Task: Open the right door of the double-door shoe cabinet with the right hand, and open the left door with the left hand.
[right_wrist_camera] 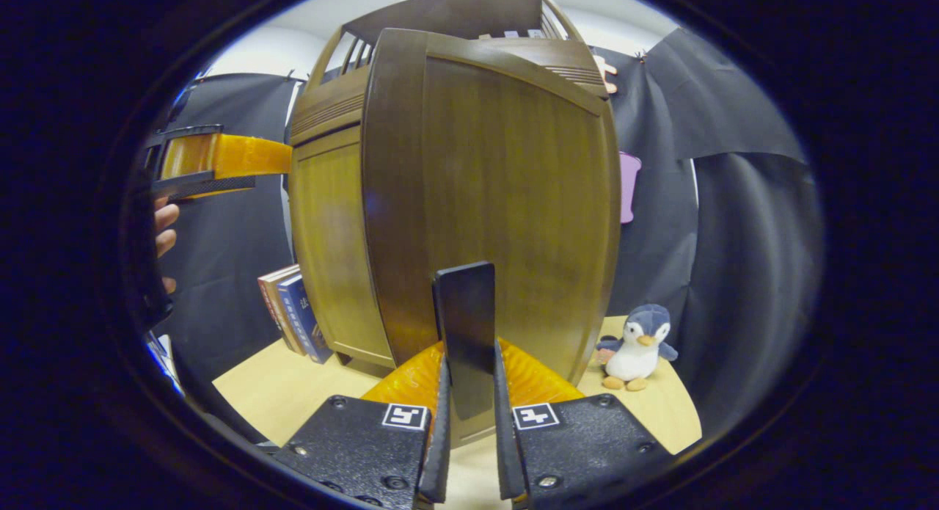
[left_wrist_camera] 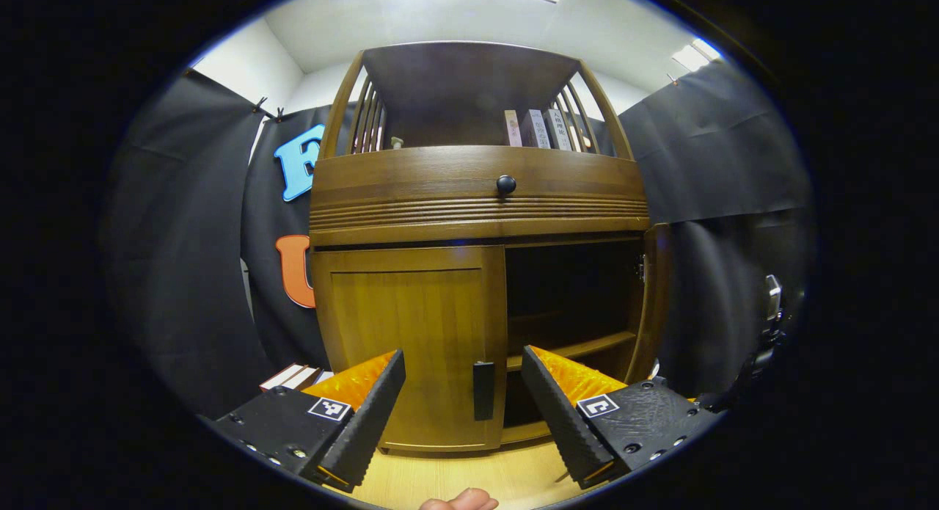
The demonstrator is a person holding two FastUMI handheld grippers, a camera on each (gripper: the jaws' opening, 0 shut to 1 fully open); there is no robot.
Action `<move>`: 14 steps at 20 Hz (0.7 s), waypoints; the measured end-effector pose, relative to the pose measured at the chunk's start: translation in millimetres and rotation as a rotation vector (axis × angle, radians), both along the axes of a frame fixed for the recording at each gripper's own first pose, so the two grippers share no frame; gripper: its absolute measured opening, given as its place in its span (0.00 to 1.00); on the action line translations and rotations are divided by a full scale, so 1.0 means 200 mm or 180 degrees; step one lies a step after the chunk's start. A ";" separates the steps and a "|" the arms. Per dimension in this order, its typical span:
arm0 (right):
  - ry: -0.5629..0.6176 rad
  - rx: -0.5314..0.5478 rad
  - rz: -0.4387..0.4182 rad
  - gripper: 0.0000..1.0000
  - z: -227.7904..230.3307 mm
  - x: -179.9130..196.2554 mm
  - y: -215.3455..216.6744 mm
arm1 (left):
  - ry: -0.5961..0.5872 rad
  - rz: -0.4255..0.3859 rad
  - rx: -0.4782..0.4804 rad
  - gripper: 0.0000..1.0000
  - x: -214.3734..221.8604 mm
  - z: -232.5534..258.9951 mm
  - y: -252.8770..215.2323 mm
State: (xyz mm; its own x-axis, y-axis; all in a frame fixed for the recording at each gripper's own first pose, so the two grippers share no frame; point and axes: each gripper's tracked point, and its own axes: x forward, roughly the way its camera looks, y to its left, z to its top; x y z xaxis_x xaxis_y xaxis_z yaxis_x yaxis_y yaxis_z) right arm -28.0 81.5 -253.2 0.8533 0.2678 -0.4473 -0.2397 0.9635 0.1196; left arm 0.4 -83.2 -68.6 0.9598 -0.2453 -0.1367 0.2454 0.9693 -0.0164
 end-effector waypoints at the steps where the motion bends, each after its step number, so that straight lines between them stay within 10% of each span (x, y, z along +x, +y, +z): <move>1: -0.0003 -0.0021 -0.0019 0.29 0.00 -0.02 -0.03 | 0.0007 -0.0007 -0.0001 0.96 0.01 0.00 -0.01; 14: -0.0017 -0.0101 -0.0207 0.24 0.00 -0.10 -0.16 | 0.0066 -0.0029 0.0060 0.96 0.07 -0.07 -0.18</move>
State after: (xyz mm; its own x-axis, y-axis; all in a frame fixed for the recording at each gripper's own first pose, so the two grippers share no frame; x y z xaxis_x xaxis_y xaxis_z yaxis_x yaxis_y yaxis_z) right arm -47.1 49.3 -253.8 0.8709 0.1973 -0.4501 -0.1769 0.9803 0.0875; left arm 15.4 -118.3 -82.1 0.9544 -0.2512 -0.1614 0.2539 0.9672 -0.0035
